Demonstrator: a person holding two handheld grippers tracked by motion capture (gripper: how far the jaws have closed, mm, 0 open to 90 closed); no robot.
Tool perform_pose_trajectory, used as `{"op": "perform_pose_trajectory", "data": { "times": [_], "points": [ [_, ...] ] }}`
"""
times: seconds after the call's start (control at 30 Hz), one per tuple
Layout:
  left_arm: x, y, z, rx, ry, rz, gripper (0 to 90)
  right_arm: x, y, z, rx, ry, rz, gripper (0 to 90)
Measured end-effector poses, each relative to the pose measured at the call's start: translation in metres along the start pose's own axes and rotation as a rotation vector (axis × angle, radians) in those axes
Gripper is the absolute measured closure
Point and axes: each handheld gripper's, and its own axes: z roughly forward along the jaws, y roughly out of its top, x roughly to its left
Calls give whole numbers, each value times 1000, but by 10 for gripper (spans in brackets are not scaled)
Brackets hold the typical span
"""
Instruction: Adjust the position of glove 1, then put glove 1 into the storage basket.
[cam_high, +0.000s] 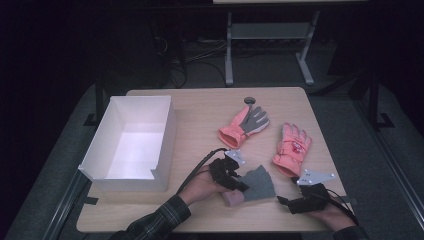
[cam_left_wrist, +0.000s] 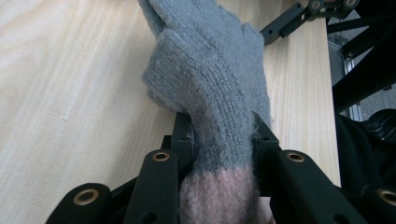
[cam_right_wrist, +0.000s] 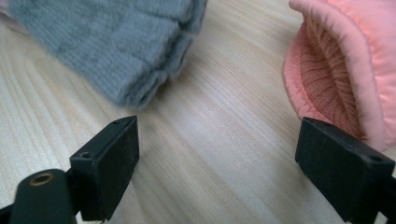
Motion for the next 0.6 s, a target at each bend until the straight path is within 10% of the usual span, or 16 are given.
{"op": "perform_pose_trajectory", "data": {
  "times": [0.6],
  "points": [
    [-1, 23, -56, -95, 104, -26, 694, 0, 0, 0, 1, -1, 1, 131]
  ]
}}
